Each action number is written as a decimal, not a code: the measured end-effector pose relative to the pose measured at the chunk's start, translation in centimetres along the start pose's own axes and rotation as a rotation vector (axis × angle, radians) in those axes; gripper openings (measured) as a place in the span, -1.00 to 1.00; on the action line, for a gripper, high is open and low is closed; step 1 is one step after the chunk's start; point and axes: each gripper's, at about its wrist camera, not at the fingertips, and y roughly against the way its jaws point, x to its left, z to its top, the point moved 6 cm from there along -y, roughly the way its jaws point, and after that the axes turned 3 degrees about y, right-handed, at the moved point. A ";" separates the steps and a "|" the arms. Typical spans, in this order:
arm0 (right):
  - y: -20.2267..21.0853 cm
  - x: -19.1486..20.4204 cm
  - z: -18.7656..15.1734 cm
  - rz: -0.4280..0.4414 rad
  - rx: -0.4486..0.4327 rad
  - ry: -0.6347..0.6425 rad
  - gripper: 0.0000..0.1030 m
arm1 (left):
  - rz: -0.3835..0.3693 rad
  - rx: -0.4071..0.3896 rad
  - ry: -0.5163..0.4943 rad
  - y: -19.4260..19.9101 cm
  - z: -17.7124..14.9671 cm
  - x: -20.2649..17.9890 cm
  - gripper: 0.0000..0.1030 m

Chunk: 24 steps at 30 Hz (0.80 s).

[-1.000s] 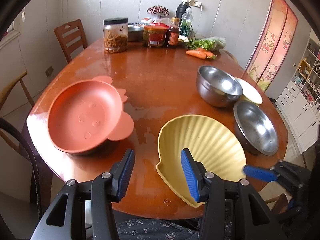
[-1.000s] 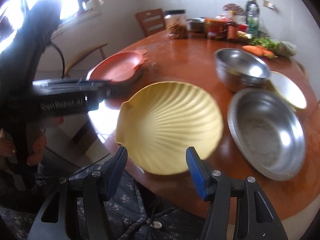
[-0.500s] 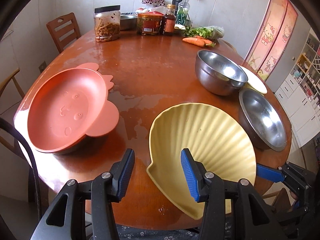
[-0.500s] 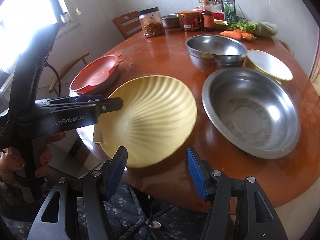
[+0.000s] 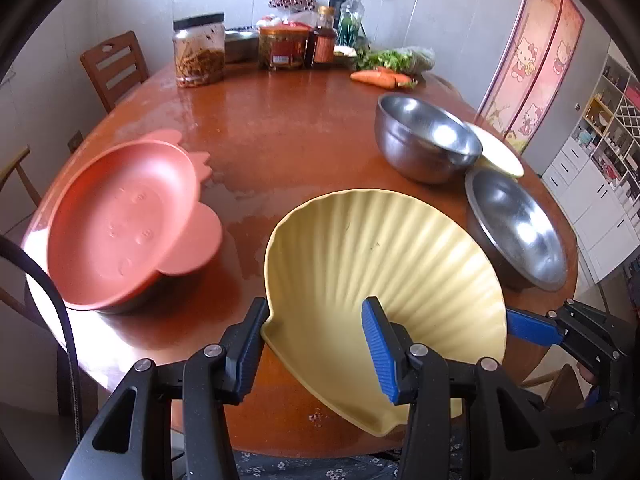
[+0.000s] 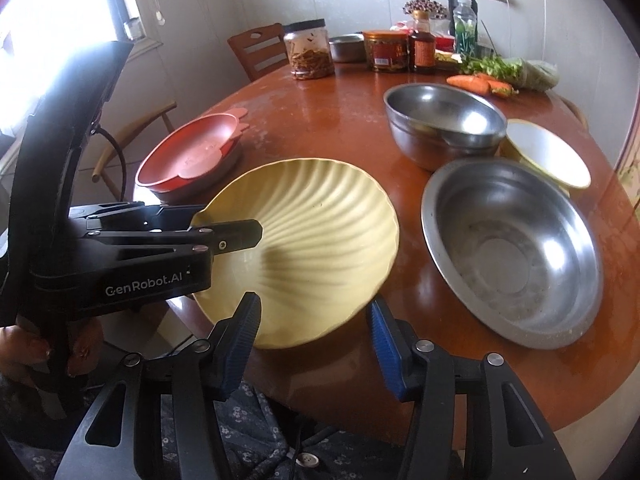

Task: Organize plates and bowls
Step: 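Grasp the yellow shell plate rim with the left gripper and lift it, then carry the yellow shell plate over the orange plate and lower it on top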

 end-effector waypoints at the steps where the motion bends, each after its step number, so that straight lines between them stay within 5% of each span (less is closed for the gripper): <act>1: 0.1 0.1 0.2 -0.001 -0.005 0.005 0.10 | 0.003 -0.010 0.000 0.4 0.2 0.1 -0.07; 24: -0.2 5.2 6.6 0.046 -0.089 0.130 0.10 | 0.076 -0.153 0.087 6.0 3.1 6.5 -0.07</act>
